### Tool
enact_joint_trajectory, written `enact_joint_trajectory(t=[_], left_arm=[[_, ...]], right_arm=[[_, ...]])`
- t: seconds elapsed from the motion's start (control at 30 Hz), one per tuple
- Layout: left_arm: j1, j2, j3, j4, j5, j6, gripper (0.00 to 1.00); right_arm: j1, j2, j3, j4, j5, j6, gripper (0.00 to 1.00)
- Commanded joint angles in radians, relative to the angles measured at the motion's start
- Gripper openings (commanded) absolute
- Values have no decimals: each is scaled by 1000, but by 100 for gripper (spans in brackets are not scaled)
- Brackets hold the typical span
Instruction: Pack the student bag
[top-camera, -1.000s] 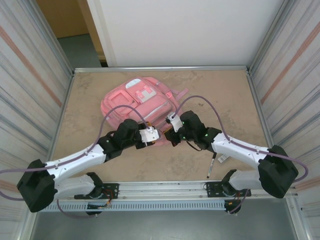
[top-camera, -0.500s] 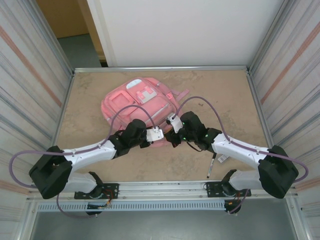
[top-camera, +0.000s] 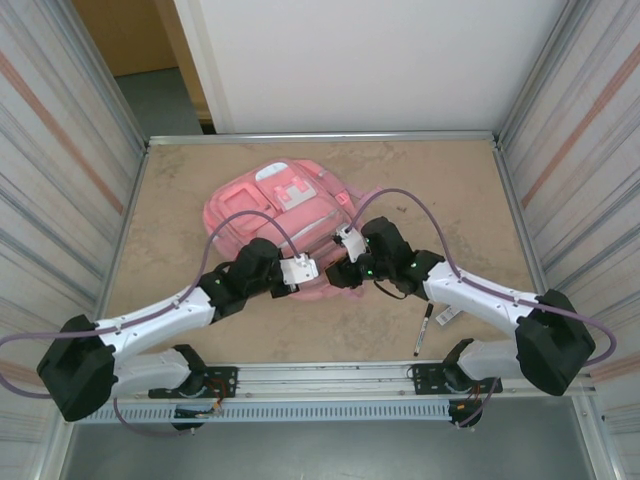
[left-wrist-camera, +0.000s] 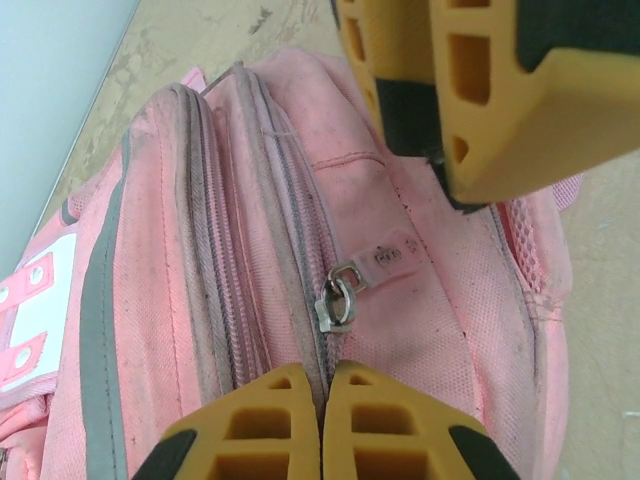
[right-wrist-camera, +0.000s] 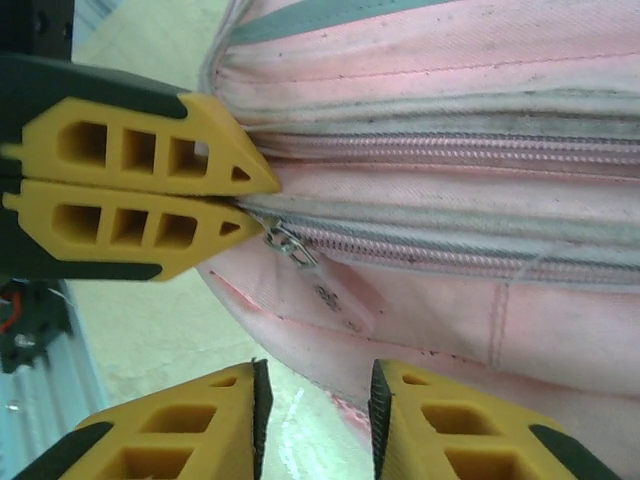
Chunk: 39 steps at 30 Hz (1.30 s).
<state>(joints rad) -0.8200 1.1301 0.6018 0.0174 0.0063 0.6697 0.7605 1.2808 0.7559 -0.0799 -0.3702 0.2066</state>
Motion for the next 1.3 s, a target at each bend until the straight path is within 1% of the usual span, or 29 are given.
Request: enact_joint_trajectory(t=[0.0,0.07,0.17,0.27,0.37,0.47,0.6,0.63,0.7,0.77,0.83,0.9,1.0,1.07,1.2,1.27], left_arm=[[-1,-29,26,7,78,14,0],[-1,-22,31,3,74,2,0],[0,-29,40,-4,79,-40,0],[-1,-47,27,24,113,-58,0],[0,-64,33,16,131,-75,0],[-1,-73,41,-5,164,-73,0],[-1,-75,48,-17,182,-79,0],[-1,-76,50,-22,187,-76,0],[0,-74,46,-19,186,-68,0],[1,-73,44,-20,174,-69,0],[2,-74,51,-44,167,-66,0],[16,-78,48,-57,169,-65,0],[71,-86,44,-79,215,-105,0],[89,-100,37,-91,244,-114,0],[93,-121,7,-86,228,-96,0],[102,-135,17,-121,216,-104,0]], right_arm=[[2,17,30,-5,-89,40,36],[5,21,50,-18,-106,46,38],[18,17,65,-46,-46,53,41],[23,23,35,-8,-3,58,44],[24,49,50,-7,-14,78,44],[47,89,52,28,-32,84,45],[78,137,97,25,-32,86,43],[83,141,97,34,-33,89,41],[91,146,103,42,-32,88,31],[91,136,108,21,-1,88,15],[86,109,100,-2,47,92,9],[71,80,81,-17,77,92,0],[20,53,71,-101,143,89,0],[-43,36,60,-151,181,106,0],[-158,32,26,-167,265,158,0],[-207,47,38,-187,282,171,0]])
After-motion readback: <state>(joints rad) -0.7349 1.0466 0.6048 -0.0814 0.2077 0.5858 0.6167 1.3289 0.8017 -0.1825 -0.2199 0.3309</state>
